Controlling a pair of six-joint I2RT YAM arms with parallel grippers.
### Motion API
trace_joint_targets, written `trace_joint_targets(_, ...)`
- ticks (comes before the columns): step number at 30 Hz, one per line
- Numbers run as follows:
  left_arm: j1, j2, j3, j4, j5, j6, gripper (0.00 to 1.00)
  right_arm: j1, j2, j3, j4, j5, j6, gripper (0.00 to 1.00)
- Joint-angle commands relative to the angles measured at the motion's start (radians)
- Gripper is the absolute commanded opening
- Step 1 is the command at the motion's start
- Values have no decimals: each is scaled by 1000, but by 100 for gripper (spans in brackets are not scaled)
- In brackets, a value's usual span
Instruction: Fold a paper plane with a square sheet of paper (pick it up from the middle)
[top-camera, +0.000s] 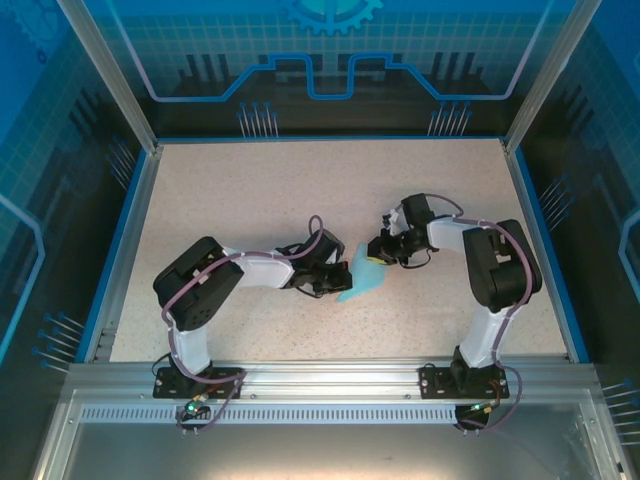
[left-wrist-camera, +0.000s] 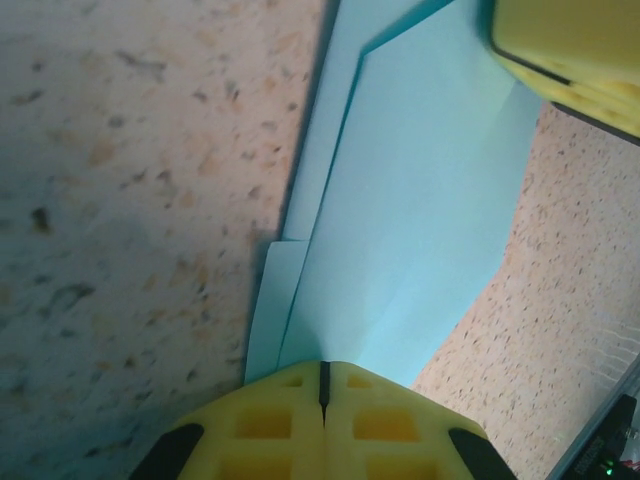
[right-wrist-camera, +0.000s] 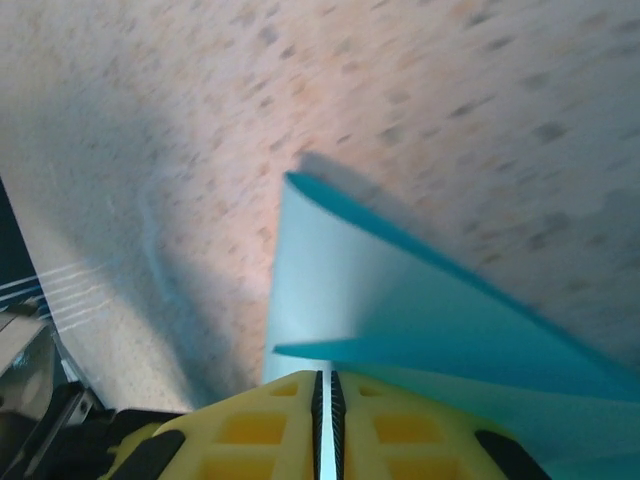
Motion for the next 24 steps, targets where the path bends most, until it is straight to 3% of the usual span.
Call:
trace_joint_targets(1,2,-2,-47,-152,-43,22,0,43,-58,-24,-7,-33,-14,14)
trace_joint_targets(11,2,-4,-49,-156,-46,24,0,44,20,-43,4,-7,-34,13)
trace_joint_targets(24,3,-7,-52,-148,-44,15,0,-130,64,-2,-3,96,52,14)
